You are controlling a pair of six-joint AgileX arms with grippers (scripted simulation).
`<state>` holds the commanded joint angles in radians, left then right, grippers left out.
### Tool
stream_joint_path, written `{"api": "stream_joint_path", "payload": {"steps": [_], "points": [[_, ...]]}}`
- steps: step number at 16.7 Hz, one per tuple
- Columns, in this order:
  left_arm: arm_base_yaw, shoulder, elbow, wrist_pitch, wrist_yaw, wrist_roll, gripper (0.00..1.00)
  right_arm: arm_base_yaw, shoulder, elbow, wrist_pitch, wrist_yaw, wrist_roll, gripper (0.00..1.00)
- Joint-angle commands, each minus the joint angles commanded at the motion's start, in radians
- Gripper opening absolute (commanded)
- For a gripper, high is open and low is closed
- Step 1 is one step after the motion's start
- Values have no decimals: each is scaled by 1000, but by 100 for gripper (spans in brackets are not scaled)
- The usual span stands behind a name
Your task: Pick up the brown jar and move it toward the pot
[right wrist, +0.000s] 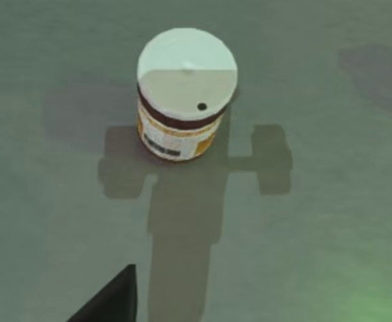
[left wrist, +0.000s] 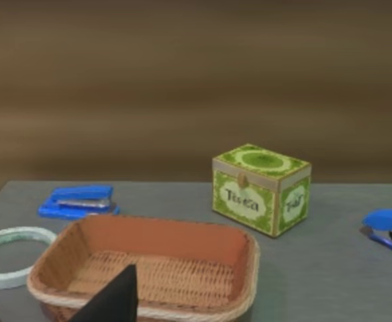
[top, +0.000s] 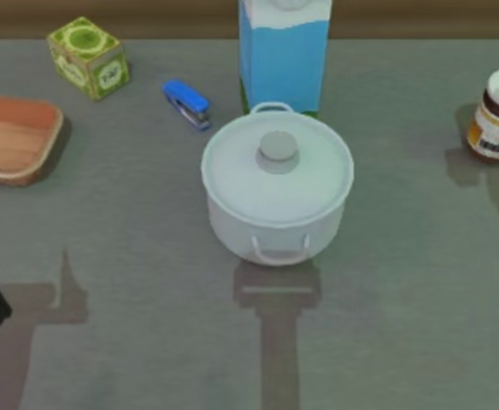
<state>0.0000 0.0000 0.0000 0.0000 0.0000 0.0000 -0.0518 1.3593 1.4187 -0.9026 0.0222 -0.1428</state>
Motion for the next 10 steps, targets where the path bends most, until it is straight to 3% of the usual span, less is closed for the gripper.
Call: {"api": "stream_joint_path", "payload": {"steps": [10], "points": [[0,0,0,0,0,0,100,26,916,1065,-477,-30,-137,100]]}}
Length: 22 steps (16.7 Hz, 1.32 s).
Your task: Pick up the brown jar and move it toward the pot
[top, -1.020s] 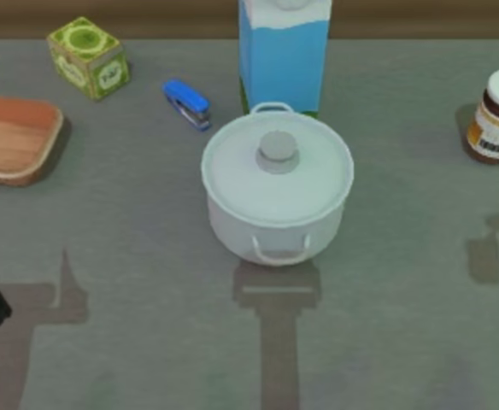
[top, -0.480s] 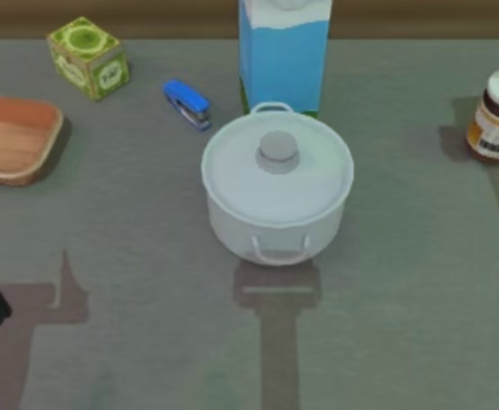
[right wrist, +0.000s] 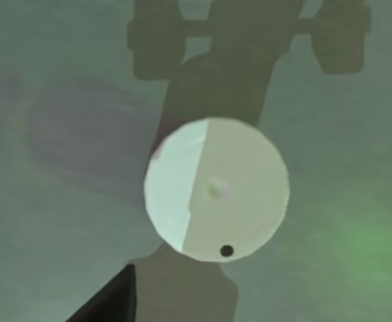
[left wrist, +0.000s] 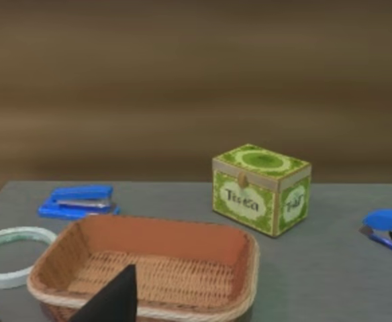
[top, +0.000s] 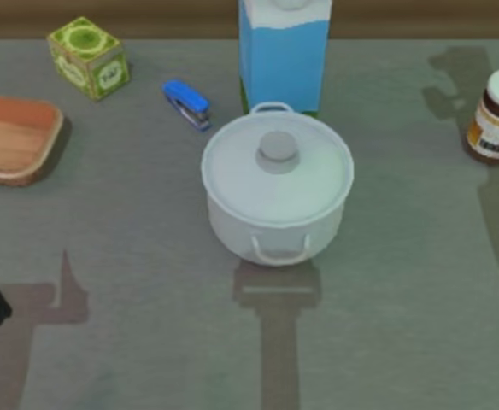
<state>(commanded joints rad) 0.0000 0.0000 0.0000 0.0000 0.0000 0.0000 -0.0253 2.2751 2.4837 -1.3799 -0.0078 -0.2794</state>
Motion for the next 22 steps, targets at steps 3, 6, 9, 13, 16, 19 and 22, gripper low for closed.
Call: {"api": "stream_joint_path", "payload": {"steps": [3,6,9,13,16,19,22], "points": [[0,0,0,0,0,0,100,9,227,210,-116,-8,-33,100],[0,0,0,0,0,0,100,16,392,350,-201,-14,-57,100],[0,0,0,0,0,0,100,18,469,414,-242,-17,-68,100],[0,0,0,0,0,0,100,18,473,417,-245,-17,-68,100],[0,0,0,0,0,0,100,13,480,419,-244,-16,-68,100],[0,0,0,0,0,0,100,17,541,492,-264,-16,-70,100],[0,0,0,0,0,0,100,19,639,637,-297,-14,-67,100]]}}
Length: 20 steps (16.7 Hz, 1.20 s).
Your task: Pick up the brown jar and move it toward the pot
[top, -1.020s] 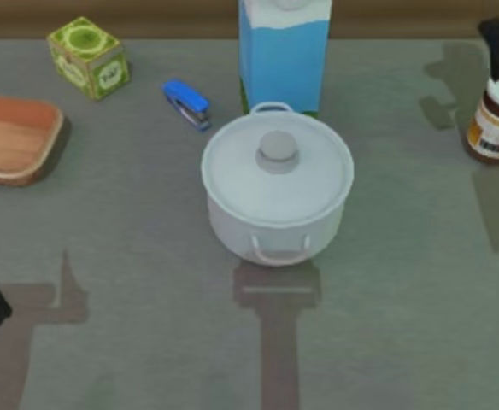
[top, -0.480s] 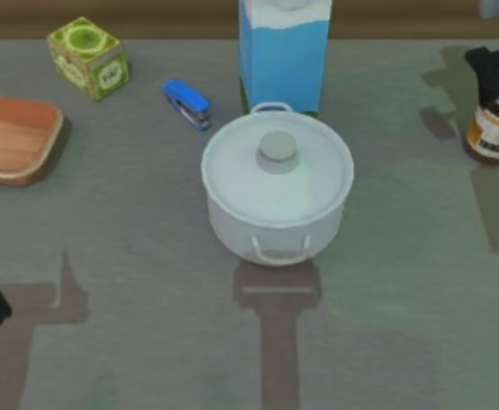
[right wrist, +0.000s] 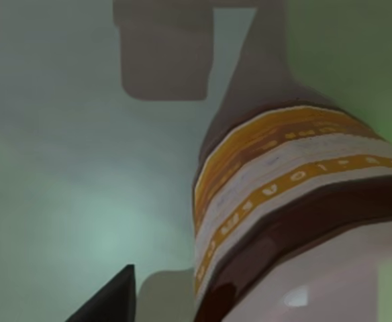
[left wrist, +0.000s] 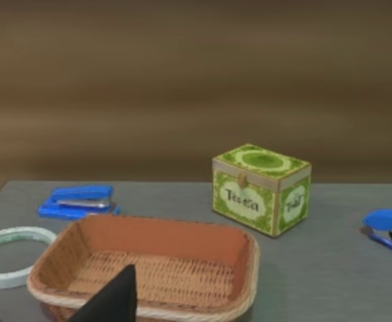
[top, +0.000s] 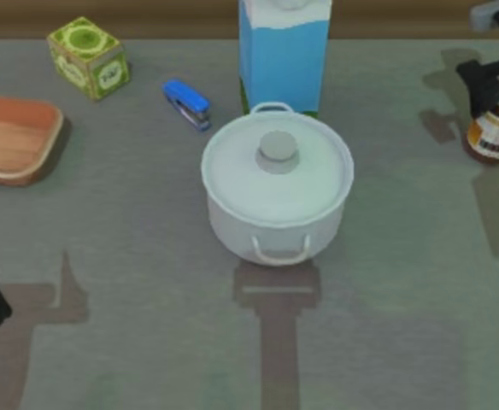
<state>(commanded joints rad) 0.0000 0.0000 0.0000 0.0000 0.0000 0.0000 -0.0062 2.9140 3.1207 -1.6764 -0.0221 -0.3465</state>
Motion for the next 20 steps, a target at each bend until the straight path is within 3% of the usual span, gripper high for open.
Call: {"api": "stream_joint_path", "payload": {"steps": [8,20], "points": [[0,0,0,0,0,0,100,3,93,118,-30,2,3,100],[0,0,0,0,0,0,100,3,93,118,-30,2,3,10]]}}
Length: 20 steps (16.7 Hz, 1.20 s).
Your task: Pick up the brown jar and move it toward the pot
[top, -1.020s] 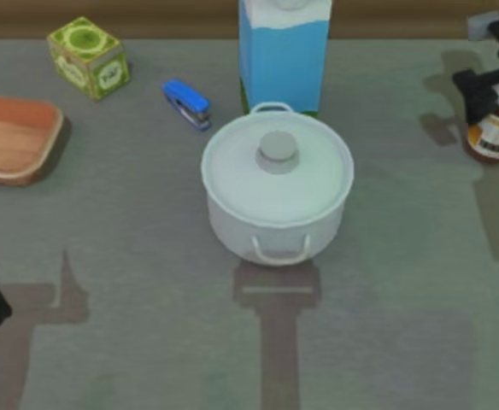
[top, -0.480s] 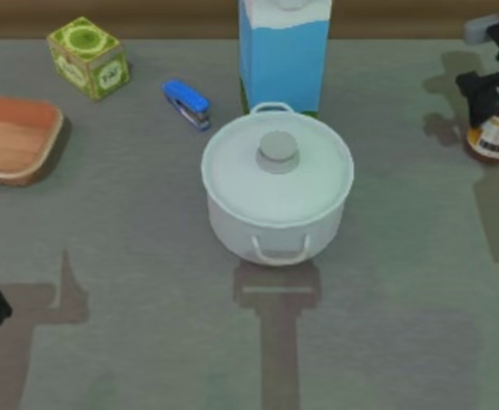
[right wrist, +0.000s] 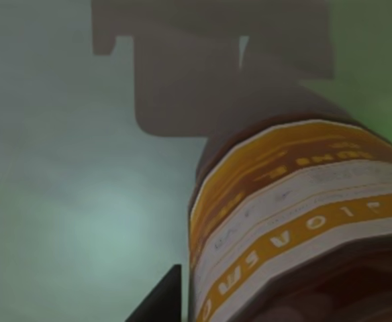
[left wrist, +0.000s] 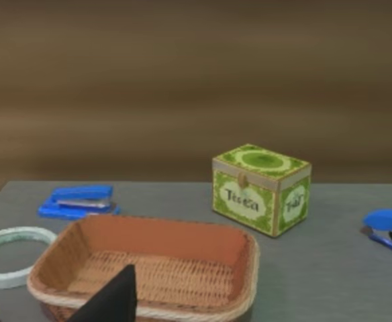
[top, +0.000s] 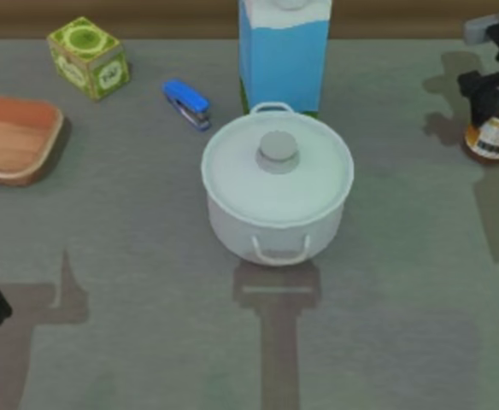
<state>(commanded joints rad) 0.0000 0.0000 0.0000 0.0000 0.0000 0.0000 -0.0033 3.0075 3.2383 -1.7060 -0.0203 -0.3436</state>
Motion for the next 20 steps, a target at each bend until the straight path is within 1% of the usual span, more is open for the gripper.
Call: {"api": "stream_joint_path", "payload": {"steps": [1,2,11,13,16,20], "points": [[0,0,0,0,0,0,100,0,0,0,0,0,0,2],[0,0,0,0,0,0,100,0,0,0,0,0,0,0],[0,0,0,0,0,0,100,-4,-2,-2,1,0,1,0],[0,0,0,0,0,0,100,-1,-33,-34,15,-1,0,0],[0,0,0,0,0,0,100,2,-139,-163,62,-3,-1,0],[0,0,0,0,0,0,100,4,-341,-461,147,-5,1,0]]}}
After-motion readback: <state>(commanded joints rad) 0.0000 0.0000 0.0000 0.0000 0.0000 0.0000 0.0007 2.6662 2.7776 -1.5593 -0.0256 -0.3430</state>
